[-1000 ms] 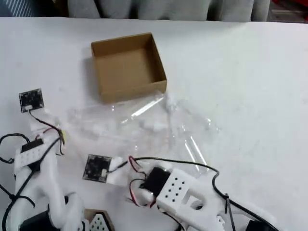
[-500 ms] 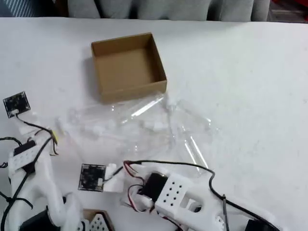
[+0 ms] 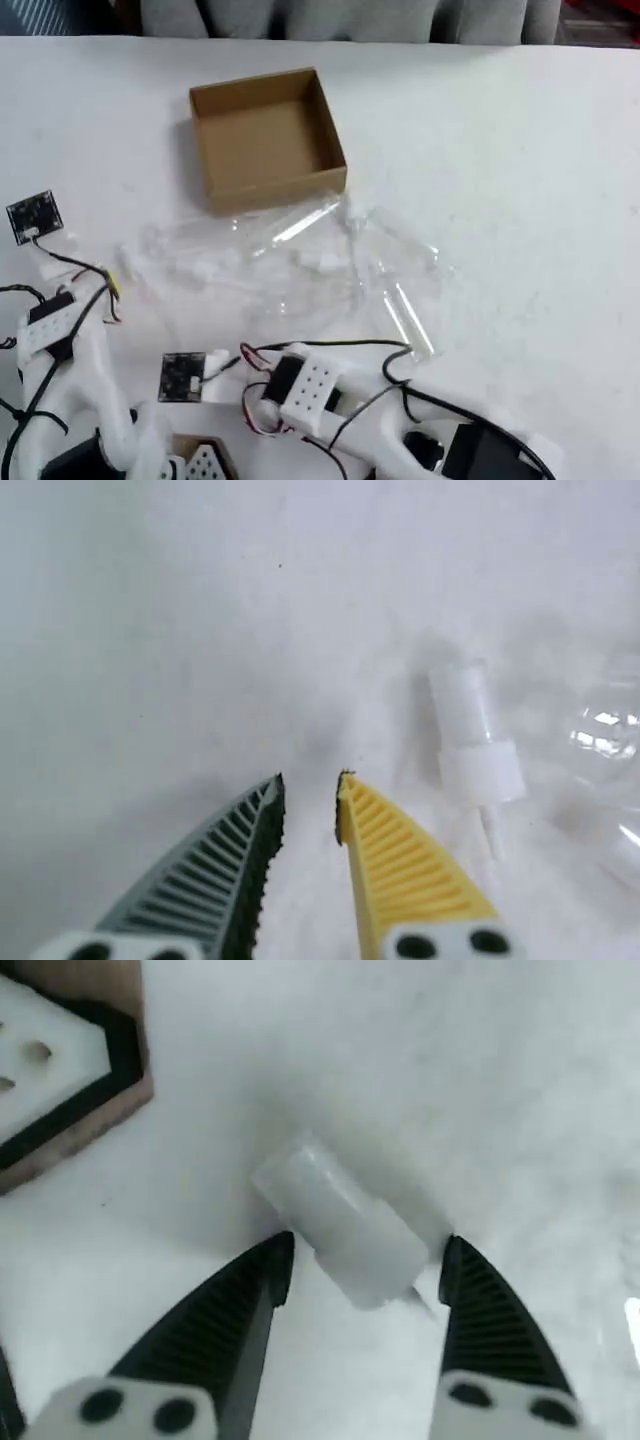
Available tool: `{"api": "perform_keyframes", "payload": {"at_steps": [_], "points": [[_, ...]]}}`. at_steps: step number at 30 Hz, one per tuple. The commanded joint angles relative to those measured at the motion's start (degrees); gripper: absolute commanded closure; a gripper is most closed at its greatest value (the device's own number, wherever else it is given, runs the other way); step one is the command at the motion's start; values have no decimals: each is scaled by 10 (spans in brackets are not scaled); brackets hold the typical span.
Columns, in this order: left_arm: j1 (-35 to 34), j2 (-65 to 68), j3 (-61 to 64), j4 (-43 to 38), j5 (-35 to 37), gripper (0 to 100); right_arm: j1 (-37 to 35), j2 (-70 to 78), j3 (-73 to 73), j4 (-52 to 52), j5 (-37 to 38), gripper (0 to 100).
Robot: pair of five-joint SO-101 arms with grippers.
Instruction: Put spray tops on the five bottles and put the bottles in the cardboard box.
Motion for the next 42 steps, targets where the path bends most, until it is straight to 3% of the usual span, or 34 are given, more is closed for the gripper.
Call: {"api": "perform_keyframes", "payload": {"at_steps": [1, 3, 9, 12, 16, 18, 21, 26, 28, 34, 38, 42], "points": [[-1, 1, -37, -17, 5, 895, -2, 3, -25, -10, -1, 882], [-1, 1, -37, -17, 5, 895, 7, -2, -26, -8, -1, 986], [-1, 1, -37, -17, 4, 895, 99, -82, -62, 103, -30, 980], [2, 1, -37, -17, 4, 895, 174, -181, -73, 175, -74, 983], [21, 0, -30, -17, 4, 895, 302, -333, -55, 226, -78, 983], [23, 0, -28, -17, 4, 895, 320, -395, -30, 225, -78, 983], [21, -1, -28, -17, 5, 895, 262, -454, -4, 220, -77, 970], [-6, 0, -33, -17, 11, 895, 102, -460, 42, 180, -78, 795], [-17, 2, -42, -13, 36, 895, 66, -443, 54, 147, -79, 785], [-24, 65, -86, -7, 61, 895, 36, -321, 54, 41, -78, 832], [-33, 169, -171, 48, 58, 895, 15, -230, 46, -24, -77, 831], [-34, 230, -228, 86, 60, 897, 0, -154, 11, -47, -77, 779]]}}
